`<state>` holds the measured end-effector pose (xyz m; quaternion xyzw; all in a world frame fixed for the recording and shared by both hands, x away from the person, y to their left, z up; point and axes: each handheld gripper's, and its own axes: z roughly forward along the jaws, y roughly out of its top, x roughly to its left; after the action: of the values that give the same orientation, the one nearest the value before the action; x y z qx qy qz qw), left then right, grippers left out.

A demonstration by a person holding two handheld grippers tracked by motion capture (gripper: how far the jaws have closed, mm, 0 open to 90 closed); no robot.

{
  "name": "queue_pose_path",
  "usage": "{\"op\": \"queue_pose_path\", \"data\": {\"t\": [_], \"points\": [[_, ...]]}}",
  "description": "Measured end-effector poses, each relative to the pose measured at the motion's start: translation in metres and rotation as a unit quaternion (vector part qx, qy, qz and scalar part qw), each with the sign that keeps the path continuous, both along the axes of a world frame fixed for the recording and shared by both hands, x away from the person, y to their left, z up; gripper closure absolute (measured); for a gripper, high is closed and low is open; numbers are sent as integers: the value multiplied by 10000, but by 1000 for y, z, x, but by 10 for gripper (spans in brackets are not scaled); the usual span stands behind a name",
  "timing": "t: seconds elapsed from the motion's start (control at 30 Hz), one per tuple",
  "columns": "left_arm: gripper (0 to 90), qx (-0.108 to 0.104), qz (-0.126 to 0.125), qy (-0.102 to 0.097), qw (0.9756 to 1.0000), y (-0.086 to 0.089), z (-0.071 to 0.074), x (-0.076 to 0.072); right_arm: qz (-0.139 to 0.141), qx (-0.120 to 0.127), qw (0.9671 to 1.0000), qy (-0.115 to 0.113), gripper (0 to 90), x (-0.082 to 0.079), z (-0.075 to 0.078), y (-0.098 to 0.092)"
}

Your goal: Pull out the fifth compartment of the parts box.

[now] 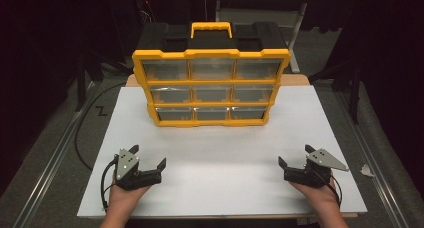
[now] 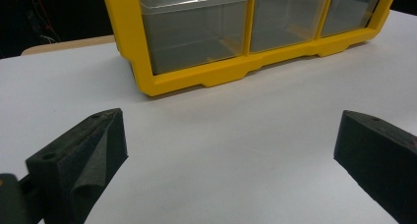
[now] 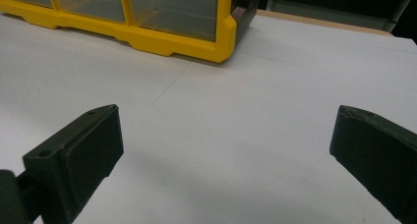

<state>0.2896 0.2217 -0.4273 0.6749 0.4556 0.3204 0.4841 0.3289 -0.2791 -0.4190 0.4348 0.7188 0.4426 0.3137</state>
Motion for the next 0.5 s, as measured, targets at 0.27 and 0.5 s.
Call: {"op": "queue_pose_path", "data": {"t": [0.27,0.5], "points": [[1,-39,-69,40,10000,1,-1,2,-50,-109,9999,-17,9,8,-2,2],[1,-91,-156,44,9998,-1,-2,3,-28,-224,9997,-16,9,18,-5,7]]}}
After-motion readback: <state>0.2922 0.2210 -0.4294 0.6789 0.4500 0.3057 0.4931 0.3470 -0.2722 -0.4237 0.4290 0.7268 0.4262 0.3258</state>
